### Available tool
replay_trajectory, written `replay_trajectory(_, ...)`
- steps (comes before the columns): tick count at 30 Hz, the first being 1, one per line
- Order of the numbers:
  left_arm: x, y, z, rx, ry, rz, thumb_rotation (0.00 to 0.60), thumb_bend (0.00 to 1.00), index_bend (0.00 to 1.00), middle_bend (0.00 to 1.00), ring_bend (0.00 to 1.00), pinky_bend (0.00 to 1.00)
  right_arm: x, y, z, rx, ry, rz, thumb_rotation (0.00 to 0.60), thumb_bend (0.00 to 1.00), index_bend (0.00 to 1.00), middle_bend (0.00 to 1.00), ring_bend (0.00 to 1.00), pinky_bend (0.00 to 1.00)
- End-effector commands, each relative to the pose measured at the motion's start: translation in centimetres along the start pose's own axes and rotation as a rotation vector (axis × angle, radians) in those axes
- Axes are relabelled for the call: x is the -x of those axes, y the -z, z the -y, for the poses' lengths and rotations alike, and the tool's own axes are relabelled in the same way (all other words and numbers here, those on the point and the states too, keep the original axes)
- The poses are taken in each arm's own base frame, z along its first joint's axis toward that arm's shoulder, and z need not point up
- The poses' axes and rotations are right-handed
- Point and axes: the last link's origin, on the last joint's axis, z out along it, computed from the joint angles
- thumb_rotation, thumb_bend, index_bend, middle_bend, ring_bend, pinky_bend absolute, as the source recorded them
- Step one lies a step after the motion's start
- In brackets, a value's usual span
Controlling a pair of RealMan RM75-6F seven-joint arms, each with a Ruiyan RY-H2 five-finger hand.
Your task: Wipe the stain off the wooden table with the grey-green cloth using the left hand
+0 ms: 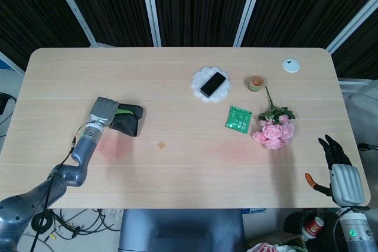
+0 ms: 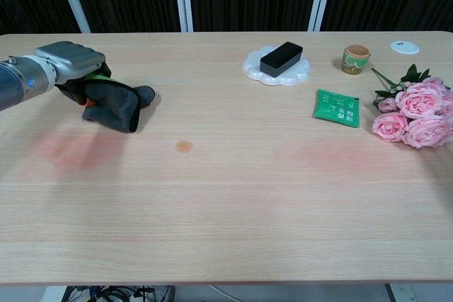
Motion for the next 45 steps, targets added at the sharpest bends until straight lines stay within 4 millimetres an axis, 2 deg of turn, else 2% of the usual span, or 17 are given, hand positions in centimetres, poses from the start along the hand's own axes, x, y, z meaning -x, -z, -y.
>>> replay_trajectory(1, -0.7, 0.5, -0.3, 0.023, 0.031, -0.066, 0.600, 0.45, 0.69, 0.70, 0.61, 0.70, 0.0, 0.0, 0.0, -0.002, 0.000, 0.002, 0.600, 0.19, 0.00, 0.00, 0.00, 0.19)
replay_trajectory(8, -3.6, 2.4, -2.3, 0.163, 0.081, -0.226, 0.600, 0.45, 0.69, 0.70, 0.61, 0.70, 0.1, 0.0, 0.1, -0.005, -0.002, 0.005, 0.600, 0.19, 0.00, 0.00, 0.00, 0.19)
replay_trajectory(13, -4.6, 3.5, -5.1, 0.255, 0.047, -0.258, 0.600, 0.45, 0.69, 0.70, 0.61, 0.70, 0.0, 0.0, 0.0, -0.002, -0.008, 0.004, 0.600, 0.19, 0.00, 0.00, 0.00, 0.19)
replay_trajectory(21, -4.3, 4.4, -10.6, 0.365, -0.023, -0.216, 0.600, 0.49, 0.70, 0.71, 0.61, 0.70, -0.2, -0.1, -0.1, 0.002, -0.024, -0.003, 0.600, 0.20, 0.00, 0.00, 0.00, 0.19)
replay_trajectory(28, -3.0, 4.9, -13.4, 0.404, -0.106, -0.159, 0.600, 0.53, 0.70, 0.72, 0.61, 0.70, -0.2, -0.1, -0.1, -0.001, -0.022, 0.001, 0.600, 0.20, 0.00, 0.00, 0.00, 0.19)
replay_trajectory(32, -2.2, 4.8, -14.7, 0.403, -0.142, -0.126, 0.600, 0.58, 0.72, 0.73, 0.62, 0.70, -0.2, -0.1, -0.1, -0.002, -0.022, 0.000, 0.600, 0.20, 0.00, 0.00, 0.00, 0.19)
replay_trajectory(36, -1.7, 4.1, -14.7, 0.355, -0.167, -0.102, 0.600, 0.61, 0.72, 0.74, 0.63, 0.70, -0.3, -0.1, -0.2, -0.001, -0.024, -0.001, 0.600, 0.20, 0.00, 0.00, 0.00, 0.19)
replay_trajectory(39, -1.5, 3.4, -13.9, 0.314, -0.205, -0.090, 0.600, 0.61, 0.72, 0.74, 0.63, 0.70, -0.3, -0.1, -0.2, 0.000, -0.024, -0.002, 0.600, 0.20, 0.00, 0.00, 0.00, 0.19)
replay_trajectory(45, -1.1, 2.3, -10.2, 0.214, -0.281, -0.059, 0.600, 0.62, 0.73, 0.74, 0.63, 0.70, -0.3, 0.0, -0.2, -0.001, -0.027, 0.001, 0.600, 0.21, 0.00, 0.00, 0.00, 0.19)
